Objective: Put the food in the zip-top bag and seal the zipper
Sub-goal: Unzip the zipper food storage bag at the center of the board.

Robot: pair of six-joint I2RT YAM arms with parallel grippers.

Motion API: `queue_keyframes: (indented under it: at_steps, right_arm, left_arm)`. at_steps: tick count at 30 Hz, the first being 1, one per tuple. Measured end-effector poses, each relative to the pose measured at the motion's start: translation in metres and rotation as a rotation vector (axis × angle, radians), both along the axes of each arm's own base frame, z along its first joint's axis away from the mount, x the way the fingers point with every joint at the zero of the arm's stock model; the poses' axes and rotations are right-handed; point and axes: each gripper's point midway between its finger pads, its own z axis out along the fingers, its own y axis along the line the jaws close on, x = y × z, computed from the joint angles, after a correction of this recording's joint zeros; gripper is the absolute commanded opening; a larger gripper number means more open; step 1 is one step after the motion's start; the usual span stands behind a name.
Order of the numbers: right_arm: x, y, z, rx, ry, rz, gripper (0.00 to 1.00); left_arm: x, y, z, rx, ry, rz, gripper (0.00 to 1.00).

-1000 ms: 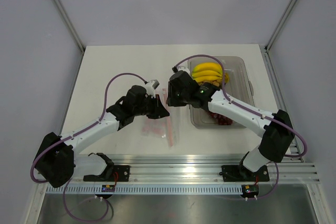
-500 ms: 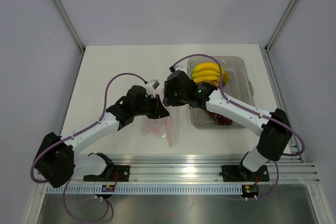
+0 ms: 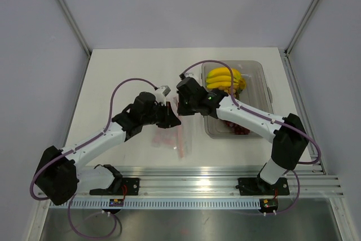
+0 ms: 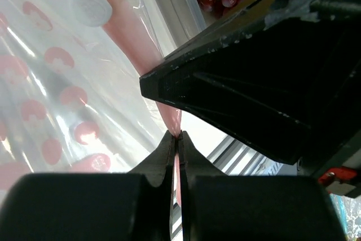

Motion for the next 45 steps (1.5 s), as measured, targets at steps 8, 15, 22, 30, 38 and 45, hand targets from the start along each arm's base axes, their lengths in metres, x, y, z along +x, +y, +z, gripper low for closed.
queue_keyframes:
  at_steps: [8,15,22,30,38,45]
  right_arm:
    - [-0.004,-0.007,0.015,0.088,-0.024,0.031,0.0]
    - [-0.01,-0.017,0.035,0.219,-0.047,0.08,0.0]
    - [-0.028,0.006,0.056,0.349,-0.052,0.246,0.0]
    - [-0.046,0.016,0.063,0.393,-0.049,0.392,0.0]
    - [-0.052,0.017,0.064,0.391,-0.059,0.45,0.0]
    - [-0.052,0.016,0.064,0.379,-0.061,0.458,0.0]
  left_arm:
    - [-0.009,0.011,0.023,-0.013,-0.08,-0.026,0.83]
    - [0.009,0.058,0.049,-0.034,-0.139,0.1,0.45]
    - [0.02,0.071,0.081,-0.168,-0.155,0.156,0.62]
    - [0.037,0.069,0.112,-0.26,-0.096,0.189,0.61]
    - [0.043,0.06,0.117,-0.327,-0.004,0.19,0.54]
    - [0.043,0.055,0.111,-0.344,0.06,0.183,0.5]
